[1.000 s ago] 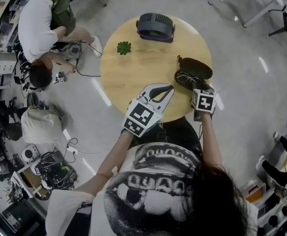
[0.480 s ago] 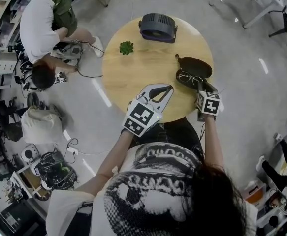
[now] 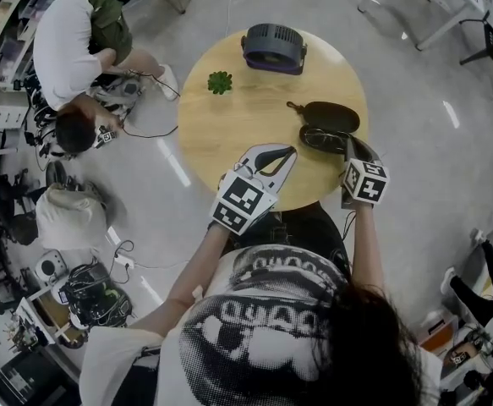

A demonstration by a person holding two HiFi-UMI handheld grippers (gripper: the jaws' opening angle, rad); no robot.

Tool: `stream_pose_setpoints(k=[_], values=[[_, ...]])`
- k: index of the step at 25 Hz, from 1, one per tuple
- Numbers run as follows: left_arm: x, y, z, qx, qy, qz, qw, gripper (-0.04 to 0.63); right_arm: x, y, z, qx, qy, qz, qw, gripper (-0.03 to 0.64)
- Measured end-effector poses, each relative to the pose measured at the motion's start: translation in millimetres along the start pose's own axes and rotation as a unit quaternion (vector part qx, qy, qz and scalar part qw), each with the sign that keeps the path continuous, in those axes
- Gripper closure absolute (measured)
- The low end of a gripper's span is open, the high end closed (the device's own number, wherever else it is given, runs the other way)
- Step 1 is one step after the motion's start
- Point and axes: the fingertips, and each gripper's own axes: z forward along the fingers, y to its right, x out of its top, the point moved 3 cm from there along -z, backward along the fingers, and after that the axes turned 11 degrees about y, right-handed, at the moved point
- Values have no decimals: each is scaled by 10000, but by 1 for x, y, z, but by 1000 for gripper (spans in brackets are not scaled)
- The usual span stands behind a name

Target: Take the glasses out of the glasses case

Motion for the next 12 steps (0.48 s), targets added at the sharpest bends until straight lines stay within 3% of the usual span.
stream_pose_setpoints(k=[12], values=[[0, -1, -10, -135, 96, 51, 9998, 580, 49, -32, -33, 265, 680, -539, 9959, 597]])
